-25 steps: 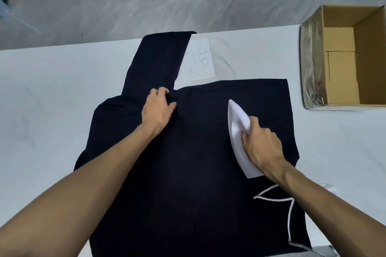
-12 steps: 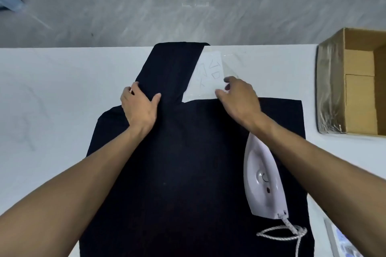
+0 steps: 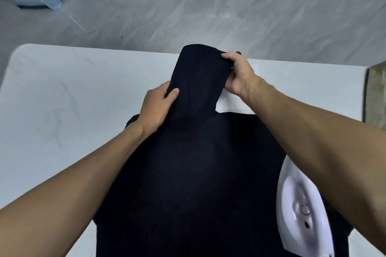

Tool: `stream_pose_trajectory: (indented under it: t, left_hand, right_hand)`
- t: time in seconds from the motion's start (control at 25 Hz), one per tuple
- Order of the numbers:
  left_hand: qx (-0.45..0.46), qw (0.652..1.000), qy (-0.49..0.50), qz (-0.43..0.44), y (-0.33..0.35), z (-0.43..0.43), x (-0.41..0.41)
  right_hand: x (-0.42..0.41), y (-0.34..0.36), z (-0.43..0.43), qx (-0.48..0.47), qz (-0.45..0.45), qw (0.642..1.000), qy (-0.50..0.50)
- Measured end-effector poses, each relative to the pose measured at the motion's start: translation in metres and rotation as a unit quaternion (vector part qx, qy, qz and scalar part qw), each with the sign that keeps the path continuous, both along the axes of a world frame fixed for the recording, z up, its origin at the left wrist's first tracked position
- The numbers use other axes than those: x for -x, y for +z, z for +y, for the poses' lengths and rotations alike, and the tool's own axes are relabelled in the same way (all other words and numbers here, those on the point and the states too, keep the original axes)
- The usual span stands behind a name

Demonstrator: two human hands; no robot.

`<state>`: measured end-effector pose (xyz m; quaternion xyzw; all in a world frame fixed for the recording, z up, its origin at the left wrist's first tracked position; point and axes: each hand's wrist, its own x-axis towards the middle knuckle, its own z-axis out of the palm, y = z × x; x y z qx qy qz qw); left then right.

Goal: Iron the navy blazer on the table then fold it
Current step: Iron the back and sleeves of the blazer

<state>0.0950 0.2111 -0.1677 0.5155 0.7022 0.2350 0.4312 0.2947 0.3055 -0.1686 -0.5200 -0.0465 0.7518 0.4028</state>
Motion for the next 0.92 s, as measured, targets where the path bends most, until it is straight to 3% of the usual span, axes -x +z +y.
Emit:
stream_pose_trajectory:
  t: [0.12,0.24,0.32,0.44,0.6,0.68,0.8,0.88,0.92]
  left_hand:
    - [-0.036,0.999,-0.011,-0.015,0.017,-0.014,-0.001]
    - [-0.017,1.000,0.021,-0.013,0.021,-0.011,-0.002]
    - [-0.018,0.998,0.057,0.016,0.020,-0.007,-0.004]
    - [-0.019,0.989,0.047,0.142,0.013,0.000,-0.013]
    - [-0.031,0.960,0.009,0.278,-0.010,0.008,-0.037]
    - [-0.093,0.938,-0.071,0.328,-0.020,-0.004,-0.055]
    - [-0.185,0.856,-0.261,0.405,-0.045,-0.041,-0.083]
    - [-0.193,0.815,-0.337,0.431,-0.060,-0.062,-0.090]
    - [-0.194,0.806,-0.352,0.435,-0.064,-0.069,-0.091]
  right_hand:
    - [-0.007,0.025,0.015,-0.014,0.058,0.998,0.024]
    - [-0.013,0.053,0.019,-0.063,0.036,0.997,0.018]
    - [-0.036,0.065,0.012,-0.112,0.021,0.993,-0.040]
    - [-0.096,0.070,-0.020,-0.146,0.040,0.977,-0.149]
    - [-0.146,0.024,-0.072,-0.037,0.002,0.976,-0.216]
    - [-0.155,-0.006,-0.085,0.065,-0.050,0.969,-0.234]
    - [-0.163,-0.031,-0.097,0.110,-0.153,0.962,-0.196]
    - [-0.161,-0.033,-0.110,0.057,-0.342,0.936,-0.065]
    - [-0.160,-0.035,-0.120,-0.004,-0.476,0.879,0.040]
